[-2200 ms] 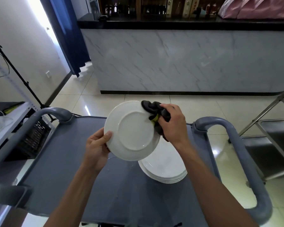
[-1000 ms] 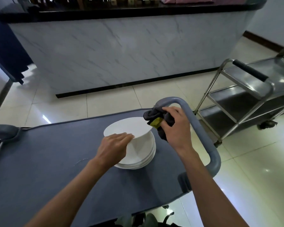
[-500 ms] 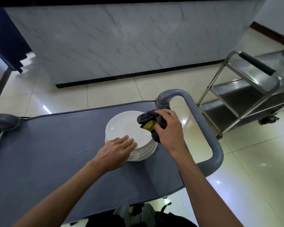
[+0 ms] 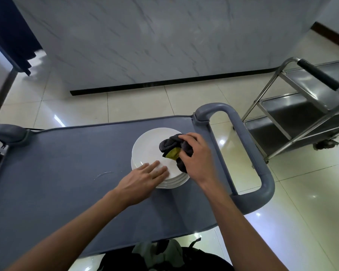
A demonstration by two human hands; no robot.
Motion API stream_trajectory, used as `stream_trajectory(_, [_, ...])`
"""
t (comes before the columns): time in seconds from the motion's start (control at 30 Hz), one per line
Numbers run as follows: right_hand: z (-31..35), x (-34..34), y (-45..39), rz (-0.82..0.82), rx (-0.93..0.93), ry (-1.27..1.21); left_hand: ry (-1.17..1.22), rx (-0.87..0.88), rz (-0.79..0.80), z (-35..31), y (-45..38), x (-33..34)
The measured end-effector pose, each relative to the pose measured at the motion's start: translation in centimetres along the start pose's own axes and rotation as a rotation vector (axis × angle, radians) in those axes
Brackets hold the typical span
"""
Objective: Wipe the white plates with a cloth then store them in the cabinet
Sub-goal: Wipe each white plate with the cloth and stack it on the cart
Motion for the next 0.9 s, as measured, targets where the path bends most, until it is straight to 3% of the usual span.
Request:
stream_trajectory(0.13, [0.4, 1.4, -0.2, 0.013, -0.014, 0.015, 0.046, -0.021, 0.001, 0.5, 0.6, 0.4])
stream_trajectory(0.23, [1.0, 2.4, -0.3, 0.027, -0.025, 0.042, 0.23, -0.088, -0.108, 1.4, 1.2, -0.7])
stream_trajectory(0.37, [2.7, 4.4, -0.4, 0.055, -0.039, 0.034, 0.476, -0.432, -0.358, 5.3, 4.6, -2.5])
stream_trajectory(0.5, [6.0, 7.8, -0.3, 0.131, -0.069, -0.002, 0.623, -0.768, -0.452, 10.1, 9.8, -2.2])
stream_trajectory(0.6, [9.1, 11.5, 0.3, 0.22, -0.106, -0.01, 0.875, -1.025, -0.494, 13.2, 14.1, -0.6])
stream_trajectory(0.77, [13.7, 18.9, 1.6, 0.339, -0.185, -0.001, 1.354, -1.175, -0.636, 16.2, 20.5, 2.1])
stream_trajectory(0.9, [14.8, 25.2, 3.4, 0.433, -0.175, 0.036, 1.349, -1.265, -0.641, 17.4, 25.8, 4.2])
Point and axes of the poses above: each hand's wrist, its own y-axis away from the middle knuckle, its own x-axis out of the palm, z = x × y, the point moved 10 cm from there along -y, towards the middle knuckle, and after that the axes turned 4 degrees about -y, right-handed, at the moved point
